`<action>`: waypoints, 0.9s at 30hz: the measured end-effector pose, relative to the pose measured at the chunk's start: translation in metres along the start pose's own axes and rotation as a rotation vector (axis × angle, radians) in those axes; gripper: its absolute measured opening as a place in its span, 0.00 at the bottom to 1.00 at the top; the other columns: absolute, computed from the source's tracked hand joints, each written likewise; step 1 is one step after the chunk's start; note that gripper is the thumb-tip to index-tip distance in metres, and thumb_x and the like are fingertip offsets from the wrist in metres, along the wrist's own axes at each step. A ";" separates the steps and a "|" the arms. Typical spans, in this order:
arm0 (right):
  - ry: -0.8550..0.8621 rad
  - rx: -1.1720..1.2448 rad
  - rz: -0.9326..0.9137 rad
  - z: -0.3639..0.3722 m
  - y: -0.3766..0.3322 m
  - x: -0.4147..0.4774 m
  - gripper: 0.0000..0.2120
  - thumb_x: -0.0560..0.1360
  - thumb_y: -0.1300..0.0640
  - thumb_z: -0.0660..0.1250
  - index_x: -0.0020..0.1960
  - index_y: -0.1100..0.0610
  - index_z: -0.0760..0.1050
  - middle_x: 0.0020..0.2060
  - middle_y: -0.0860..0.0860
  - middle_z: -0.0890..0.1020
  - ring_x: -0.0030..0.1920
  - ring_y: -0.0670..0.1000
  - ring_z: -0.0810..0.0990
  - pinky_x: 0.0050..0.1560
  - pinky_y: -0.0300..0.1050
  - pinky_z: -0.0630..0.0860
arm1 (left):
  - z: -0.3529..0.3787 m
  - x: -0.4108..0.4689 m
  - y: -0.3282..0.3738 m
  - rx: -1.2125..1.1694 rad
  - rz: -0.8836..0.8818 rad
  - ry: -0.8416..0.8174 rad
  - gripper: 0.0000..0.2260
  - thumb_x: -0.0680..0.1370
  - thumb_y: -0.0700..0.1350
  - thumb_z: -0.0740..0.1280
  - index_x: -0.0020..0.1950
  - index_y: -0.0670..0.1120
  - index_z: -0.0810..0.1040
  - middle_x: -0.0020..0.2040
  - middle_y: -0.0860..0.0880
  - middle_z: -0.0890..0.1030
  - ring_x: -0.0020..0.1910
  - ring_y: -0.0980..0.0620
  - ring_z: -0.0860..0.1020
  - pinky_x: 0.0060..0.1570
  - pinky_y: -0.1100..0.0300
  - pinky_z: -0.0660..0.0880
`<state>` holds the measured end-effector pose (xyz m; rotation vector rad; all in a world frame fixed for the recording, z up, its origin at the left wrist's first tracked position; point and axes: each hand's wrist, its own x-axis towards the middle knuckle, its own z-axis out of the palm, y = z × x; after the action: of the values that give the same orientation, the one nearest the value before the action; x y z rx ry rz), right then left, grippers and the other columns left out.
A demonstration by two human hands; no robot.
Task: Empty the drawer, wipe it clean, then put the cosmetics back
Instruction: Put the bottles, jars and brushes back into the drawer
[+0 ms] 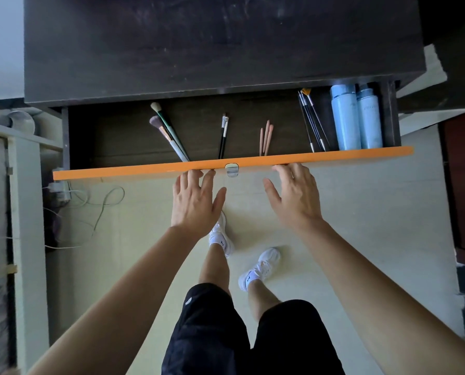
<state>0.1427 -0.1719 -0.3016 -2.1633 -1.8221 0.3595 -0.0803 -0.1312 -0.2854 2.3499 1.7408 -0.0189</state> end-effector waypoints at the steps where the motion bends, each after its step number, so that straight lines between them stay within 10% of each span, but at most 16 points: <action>1: -0.002 0.000 0.001 -0.001 0.000 0.004 0.16 0.78 0.47 0.63 0.60 0.56 0.77 0.53 0.54 0.78 0.54 0.56 0.75 0.56 0.51 0.71 | 0.000 0.003 -0.002 0.004 0.011 0.007 0.21 0.79 0.56 0.59 0.66 0.44 0.74 0.58 0.42 0.74 0.55 0.40 0.72 0.59 0.45 0.70; 27: 0.012 0.048 0.011 -0.001 -0.012 0.141 0.24 0.76 0.42 0.64 0.67 0.53 0.73 0.55 0.58 0.74 0.60 0.60 0.71 0.59 0.55 0.73 | -0.036 0.137 -0.031 -0.021 0.071 0.011 0.26 0.78 0.55 0.62 0.72 0.43 0.67 0.63 0.37 0.71 0.62 0.36 0.68 0.69 0.41 0.63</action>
<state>0.1560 -0.0309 -0.2967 -2.1388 -1.7775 0.3878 -0.0725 0.0127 -0.2746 2.4000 1.6533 0.0233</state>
